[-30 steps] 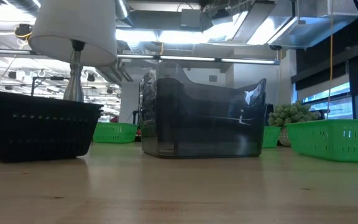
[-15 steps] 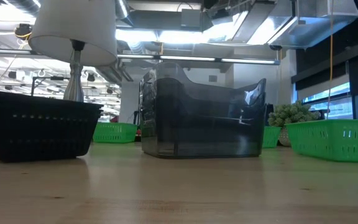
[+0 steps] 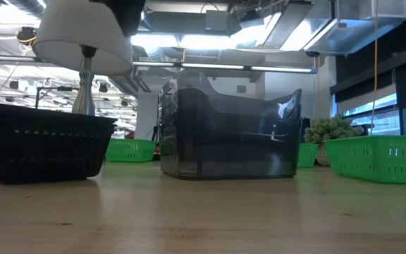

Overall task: Stack baskets by color
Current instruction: Move the left green bin to the top center of the table

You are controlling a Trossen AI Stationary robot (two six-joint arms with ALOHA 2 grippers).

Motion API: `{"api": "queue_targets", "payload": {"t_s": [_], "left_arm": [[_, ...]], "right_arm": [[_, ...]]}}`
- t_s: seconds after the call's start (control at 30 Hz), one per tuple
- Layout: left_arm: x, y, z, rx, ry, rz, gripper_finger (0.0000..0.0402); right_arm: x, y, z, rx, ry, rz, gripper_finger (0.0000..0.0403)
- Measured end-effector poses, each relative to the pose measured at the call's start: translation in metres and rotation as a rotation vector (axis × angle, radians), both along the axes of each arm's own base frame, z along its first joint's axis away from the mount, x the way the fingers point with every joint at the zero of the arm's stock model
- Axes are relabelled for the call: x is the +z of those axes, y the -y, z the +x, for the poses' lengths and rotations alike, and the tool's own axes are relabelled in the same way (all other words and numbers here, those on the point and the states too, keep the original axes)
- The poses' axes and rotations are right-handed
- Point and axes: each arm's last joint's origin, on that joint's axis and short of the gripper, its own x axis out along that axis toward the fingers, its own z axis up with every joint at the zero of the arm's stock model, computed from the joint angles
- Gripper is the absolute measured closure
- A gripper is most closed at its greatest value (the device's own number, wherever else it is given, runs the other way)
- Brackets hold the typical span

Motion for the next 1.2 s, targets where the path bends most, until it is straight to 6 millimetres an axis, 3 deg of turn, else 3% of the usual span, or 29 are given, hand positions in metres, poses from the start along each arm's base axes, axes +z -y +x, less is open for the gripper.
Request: {"api": "queue_targets", "payload": {"t_s": [0.2, 0.47, 0.73, 1.07, 1.2], "left_arm": [[0.0, -0.035, 0.002, 0.031, 0.011, -0.055, 0.0319], [-0.012, -0.071, 0.005, 0.03, 0.01, -0.074, 0.0319], [-0.03, -0.089, -0.001, 0.032, -0.064, -0.119, 0.0319], [-0.045, -0.122, -0.003, -0.088, -0.043, -0.158, 0.0319], [-0.045, -0.134, -0.006, -0.12, -0.034, -0.154, 0.0319]], "right_arm": [[0.002, 0.015, -0.011, -0.02, -0.018, -0.015, 0.0398], [-0.035, 0.024, -0.029, -0.066, -0.136, -0.025, 0.0398], [-0.067, 0.041, -0.048, -0.212, 0.014, 0.056, 0.0398], [-0.096, 0.067, -0.042, -0.346, 0.103, 0.197, 0.0396], [-0.101, 0.084, -0.041, -0.365, 0.123, 0.269, 0.0372]]}}
